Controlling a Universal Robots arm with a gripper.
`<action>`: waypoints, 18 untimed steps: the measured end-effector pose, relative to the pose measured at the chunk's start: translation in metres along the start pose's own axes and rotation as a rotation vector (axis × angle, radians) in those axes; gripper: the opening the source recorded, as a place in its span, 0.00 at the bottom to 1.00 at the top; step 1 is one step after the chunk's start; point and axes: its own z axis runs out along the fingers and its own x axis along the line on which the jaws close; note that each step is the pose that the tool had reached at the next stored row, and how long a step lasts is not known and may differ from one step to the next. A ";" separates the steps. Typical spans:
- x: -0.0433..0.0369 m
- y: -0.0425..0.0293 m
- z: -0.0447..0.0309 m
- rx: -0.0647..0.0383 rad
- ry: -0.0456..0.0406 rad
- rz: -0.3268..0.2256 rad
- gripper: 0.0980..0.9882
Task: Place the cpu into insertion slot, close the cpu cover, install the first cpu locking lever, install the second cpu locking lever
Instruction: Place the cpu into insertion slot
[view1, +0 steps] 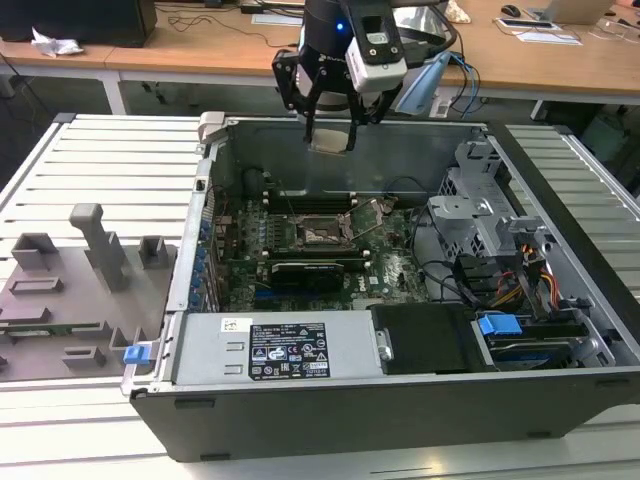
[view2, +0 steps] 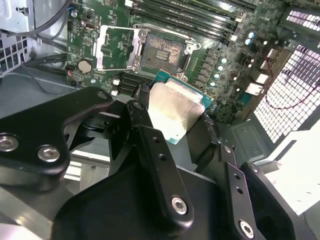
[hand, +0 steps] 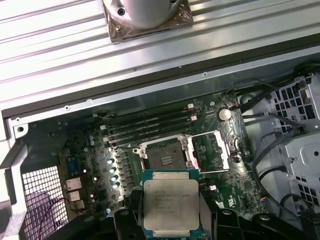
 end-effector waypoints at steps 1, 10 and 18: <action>0.0000 0.0000 0.0000 0.000 -0.0005 0.006 0.50; 0.0000 0.0000 0.0001 -0.002 -0.0071 0.079 0.50; 0.0000 0.0000 0.0001 -0.003 -0.0136 0.151 0.50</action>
